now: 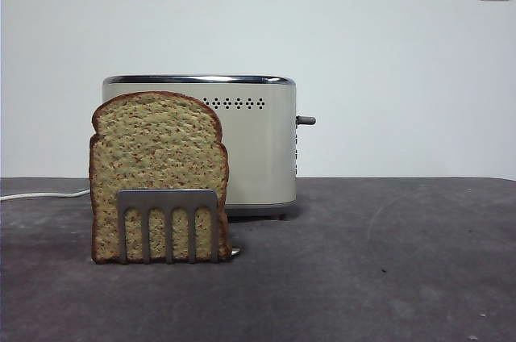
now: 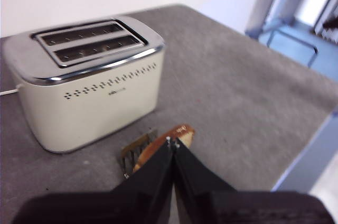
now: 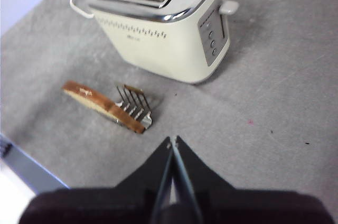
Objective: Pick up a slice of bread from the rack,put the bread on the toaster,press the button
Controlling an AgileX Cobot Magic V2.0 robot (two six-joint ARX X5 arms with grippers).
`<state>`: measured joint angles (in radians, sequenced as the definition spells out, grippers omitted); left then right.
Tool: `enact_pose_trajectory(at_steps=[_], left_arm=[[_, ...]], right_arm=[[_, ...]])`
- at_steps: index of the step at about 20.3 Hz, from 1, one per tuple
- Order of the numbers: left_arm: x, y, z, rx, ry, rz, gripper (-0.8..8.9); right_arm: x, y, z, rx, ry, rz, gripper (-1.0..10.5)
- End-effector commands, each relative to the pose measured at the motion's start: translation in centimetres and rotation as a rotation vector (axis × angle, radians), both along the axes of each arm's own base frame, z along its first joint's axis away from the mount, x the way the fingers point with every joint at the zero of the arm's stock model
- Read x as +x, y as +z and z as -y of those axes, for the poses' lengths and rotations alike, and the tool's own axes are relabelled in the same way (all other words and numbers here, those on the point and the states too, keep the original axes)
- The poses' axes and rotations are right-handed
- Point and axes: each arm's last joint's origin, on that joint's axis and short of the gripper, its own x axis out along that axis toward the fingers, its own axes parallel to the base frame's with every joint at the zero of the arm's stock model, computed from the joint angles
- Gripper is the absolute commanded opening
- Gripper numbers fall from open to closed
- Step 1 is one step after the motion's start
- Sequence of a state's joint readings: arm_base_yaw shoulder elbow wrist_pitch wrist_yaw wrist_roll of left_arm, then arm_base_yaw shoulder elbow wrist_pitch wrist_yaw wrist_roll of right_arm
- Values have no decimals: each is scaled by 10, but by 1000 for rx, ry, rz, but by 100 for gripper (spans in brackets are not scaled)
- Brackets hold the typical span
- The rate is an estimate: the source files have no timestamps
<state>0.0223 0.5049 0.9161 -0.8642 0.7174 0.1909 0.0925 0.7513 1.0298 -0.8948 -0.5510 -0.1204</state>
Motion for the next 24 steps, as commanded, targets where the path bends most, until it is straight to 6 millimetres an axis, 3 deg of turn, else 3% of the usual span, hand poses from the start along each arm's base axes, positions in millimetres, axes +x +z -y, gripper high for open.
enact_pose_trajectory(at_steps=[1,7,8,10,11,17,20,24], left_arm=[[1,3,2,66,-53,37,-8],[8,2,5,73,-100,12,14],[10,1,6,74,-112,5,138],[14,1,9,88,-139,8,518],[16,1,10,108,-152,20,550],[45,16,33,288,-276,41,548],[67,19,56,436,-350,27,547],[96,8,93,660,-451,38,543]], right_arm=[[-1,2,0,-34,34,36,-12],[0,2,0,-35,34,34,-12],[0,2,0,-35,34,34,-12],[0,2,0,-35,34,34,-12],[0,2,0,-35,34,34,-12],[1,1,-1,-35,34,28,-12],[1,1,-1,-35,34,28,-12],[1,1,-1,-35,34,29,-12]])
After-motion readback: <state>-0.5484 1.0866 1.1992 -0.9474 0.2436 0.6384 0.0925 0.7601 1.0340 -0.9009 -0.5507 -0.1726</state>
